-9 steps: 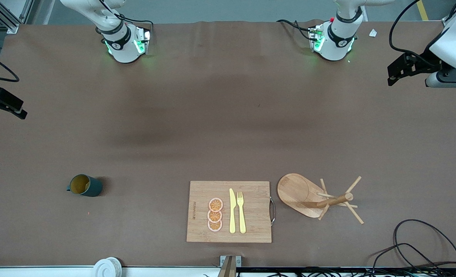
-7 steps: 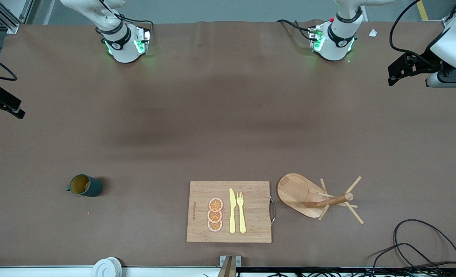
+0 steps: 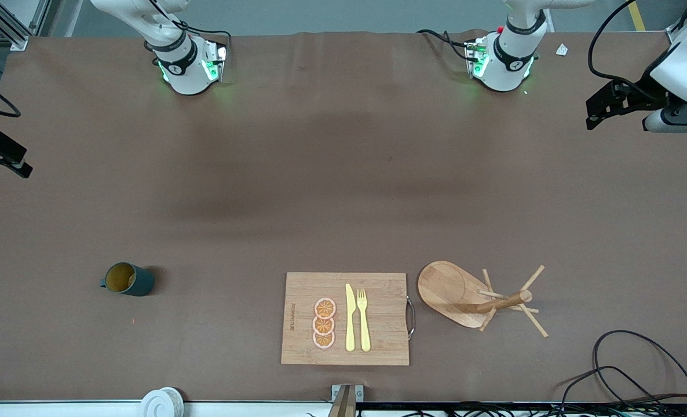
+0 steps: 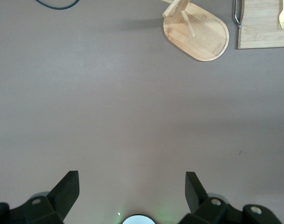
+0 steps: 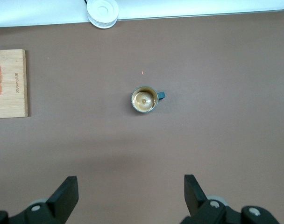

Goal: Pass cup and hang on rack

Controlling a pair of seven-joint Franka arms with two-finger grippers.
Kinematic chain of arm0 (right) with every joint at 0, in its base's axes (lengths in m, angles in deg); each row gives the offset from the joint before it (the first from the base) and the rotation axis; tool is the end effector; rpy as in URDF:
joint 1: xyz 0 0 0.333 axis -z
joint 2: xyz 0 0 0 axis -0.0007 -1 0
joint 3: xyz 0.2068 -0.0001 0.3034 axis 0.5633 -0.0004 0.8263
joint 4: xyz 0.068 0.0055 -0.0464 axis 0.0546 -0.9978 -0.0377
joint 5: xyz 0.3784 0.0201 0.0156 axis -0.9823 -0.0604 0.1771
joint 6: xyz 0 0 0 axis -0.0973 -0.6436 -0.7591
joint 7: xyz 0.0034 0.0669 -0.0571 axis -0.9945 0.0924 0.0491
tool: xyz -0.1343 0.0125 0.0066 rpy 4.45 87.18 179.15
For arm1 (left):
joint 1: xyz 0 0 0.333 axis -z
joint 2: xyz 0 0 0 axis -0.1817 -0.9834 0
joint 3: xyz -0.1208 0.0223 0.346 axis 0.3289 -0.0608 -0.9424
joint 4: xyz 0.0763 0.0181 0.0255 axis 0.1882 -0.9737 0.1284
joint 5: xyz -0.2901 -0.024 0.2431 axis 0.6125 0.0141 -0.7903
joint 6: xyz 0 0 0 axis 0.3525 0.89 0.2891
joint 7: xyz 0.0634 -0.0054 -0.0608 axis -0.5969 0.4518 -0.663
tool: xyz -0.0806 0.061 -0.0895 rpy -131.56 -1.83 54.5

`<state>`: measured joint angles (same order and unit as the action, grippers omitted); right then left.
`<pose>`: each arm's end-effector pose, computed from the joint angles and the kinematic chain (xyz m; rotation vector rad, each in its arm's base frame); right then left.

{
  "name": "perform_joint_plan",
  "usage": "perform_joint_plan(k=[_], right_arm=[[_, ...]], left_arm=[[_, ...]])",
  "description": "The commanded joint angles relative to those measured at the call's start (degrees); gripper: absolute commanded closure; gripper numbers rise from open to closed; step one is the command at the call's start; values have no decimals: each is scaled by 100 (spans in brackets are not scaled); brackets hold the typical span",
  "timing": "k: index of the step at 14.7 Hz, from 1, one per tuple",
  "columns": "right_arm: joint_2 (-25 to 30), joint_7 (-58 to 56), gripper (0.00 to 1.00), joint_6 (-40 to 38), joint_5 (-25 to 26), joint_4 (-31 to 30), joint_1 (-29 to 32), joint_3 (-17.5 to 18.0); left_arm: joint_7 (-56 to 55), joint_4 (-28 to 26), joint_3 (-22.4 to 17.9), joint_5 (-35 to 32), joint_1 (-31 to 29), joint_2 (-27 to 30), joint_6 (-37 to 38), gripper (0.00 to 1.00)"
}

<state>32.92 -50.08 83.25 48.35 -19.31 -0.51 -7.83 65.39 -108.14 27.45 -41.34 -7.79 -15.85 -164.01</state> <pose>0.5610 -0.0340 0.6807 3.1249 -0.0852 0.2199 0.5002 -0.0653 0.6785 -3.1124 0.0837 0.0488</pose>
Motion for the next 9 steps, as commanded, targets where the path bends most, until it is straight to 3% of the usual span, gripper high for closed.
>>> perform_joint_plan(k=[1, 4, 9], right_arm=[[-170, 49, 0, 187, 2, -66, 12, 39], [-460, 22, 0, 406, 20, -66, 4, 39], [-1593, 14, 0, 1434, -243, -75, -5, 40]], left_arm=[[73, 211, -12, -94, -30, -140, 79, 0], [56, 202, -12, -50, -65, -158, 79, 0], [12, 202, -12, -85, -65, -316, 44, 0]])
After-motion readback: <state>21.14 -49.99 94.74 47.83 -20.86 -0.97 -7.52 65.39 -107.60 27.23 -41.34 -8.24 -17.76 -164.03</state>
